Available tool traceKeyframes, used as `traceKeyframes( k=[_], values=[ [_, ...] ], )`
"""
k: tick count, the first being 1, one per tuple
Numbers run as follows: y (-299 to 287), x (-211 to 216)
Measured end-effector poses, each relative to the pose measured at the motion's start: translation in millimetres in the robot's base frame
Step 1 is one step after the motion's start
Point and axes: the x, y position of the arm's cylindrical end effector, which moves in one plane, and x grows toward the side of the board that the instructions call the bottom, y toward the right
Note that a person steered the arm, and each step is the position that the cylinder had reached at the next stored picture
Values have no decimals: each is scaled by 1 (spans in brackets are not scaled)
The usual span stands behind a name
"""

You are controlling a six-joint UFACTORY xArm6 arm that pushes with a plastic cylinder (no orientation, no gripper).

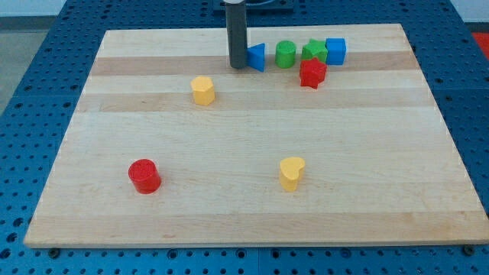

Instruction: Move the blue triangle into the green circle

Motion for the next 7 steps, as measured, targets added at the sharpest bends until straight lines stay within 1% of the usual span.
traceKeyframes(
  k=[5,7],
  values=[
    [35,0],
    [36,0]
  ],
)
